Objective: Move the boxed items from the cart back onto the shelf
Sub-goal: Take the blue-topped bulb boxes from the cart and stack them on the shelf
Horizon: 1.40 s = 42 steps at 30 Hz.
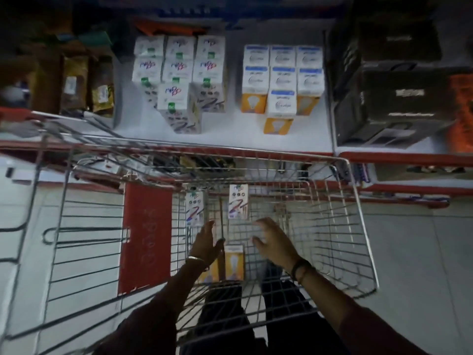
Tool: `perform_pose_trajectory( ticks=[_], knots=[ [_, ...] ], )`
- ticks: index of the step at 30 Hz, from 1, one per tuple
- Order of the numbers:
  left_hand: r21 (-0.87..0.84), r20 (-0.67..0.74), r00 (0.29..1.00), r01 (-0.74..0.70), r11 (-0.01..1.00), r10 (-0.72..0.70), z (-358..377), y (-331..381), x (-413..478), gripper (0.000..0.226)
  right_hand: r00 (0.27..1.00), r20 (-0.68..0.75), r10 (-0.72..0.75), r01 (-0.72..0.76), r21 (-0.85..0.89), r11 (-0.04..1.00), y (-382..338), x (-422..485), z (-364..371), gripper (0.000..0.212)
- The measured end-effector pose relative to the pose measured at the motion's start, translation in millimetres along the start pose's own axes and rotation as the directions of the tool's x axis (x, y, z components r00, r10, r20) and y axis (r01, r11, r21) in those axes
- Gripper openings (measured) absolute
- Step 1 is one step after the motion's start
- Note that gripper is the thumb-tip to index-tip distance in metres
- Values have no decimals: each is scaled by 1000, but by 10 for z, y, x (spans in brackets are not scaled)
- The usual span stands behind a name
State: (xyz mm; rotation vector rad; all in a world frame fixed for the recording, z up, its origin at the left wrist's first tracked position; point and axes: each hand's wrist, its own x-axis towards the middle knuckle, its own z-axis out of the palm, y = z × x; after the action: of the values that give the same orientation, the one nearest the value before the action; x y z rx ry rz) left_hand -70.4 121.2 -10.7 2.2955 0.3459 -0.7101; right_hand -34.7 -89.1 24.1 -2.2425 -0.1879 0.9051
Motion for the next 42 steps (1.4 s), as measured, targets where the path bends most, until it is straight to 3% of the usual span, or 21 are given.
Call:
perform_pose_trajectory(
  ticks=[3, 5, 9, 11, 14, 19, 22, 25, 29, 35, 42],
  knots=[
    [152, 121, 991, 31, 988, -50, 151, -471, -5, 74, 973, 222, 56, -28, -127, 991, 117, 273, 476, 56],
    [236, 199, 979, 2, 972, -50, 241, -715, 20, 76, 948, 297, 114, -44, -232, 972, 203, 420, 716, 58],
    [334, 255, 961, 21, 942, -112, 384, -984, 140, 74, 934, 292, 206, -100, -341, 935, 351, 627, 1027, 62],
    [362, 266, 950, 56, 930, -161, 432, -1054, 209, 74, 922, 298, 247, -139, -342, 929, 399, 715, 1113, 64],
    [431, 311, 940, -7, 902, -141, 470, -1133, 285, 70, 905, 328, 270, -166, -311, 936, 407, 818, 1190, 64],
    [412, 332, 942, -97, 906, -50, 418, -1177, 339, 82, 884, 364, 294, -208, -255, 944, 349, 858, 1295, 63],
    [294, 388, 919, -51, 954, -70, 302, -1067, 398, 81, 875, 399, 273, -167, -281, 945, 273, 879, 1263, 77],
    [252, 488, 867, -30, 967, -101, 132, -952, 419, 78, 874, 413, 255, -116, -331, 937, 147, 868, 1132, 76],
    [215, 475, 880, -125, 969, 8, -131, -779, 359, 80, 930, 316, 188, -72, -343, 936, 25, 720, 853, 55],
    [267, 253, 951, -244, 932, 177, -595, -160, 92, 68, 993, 101, 62, -23, -350, 936, -267, 258, 223, 71],
    [405, 58, 932, -350, 845, 358, -1186, 764, -188, 71, 982, -182, -48, -17, -339, 941, -755, -333, -673, 73]
  ],
)
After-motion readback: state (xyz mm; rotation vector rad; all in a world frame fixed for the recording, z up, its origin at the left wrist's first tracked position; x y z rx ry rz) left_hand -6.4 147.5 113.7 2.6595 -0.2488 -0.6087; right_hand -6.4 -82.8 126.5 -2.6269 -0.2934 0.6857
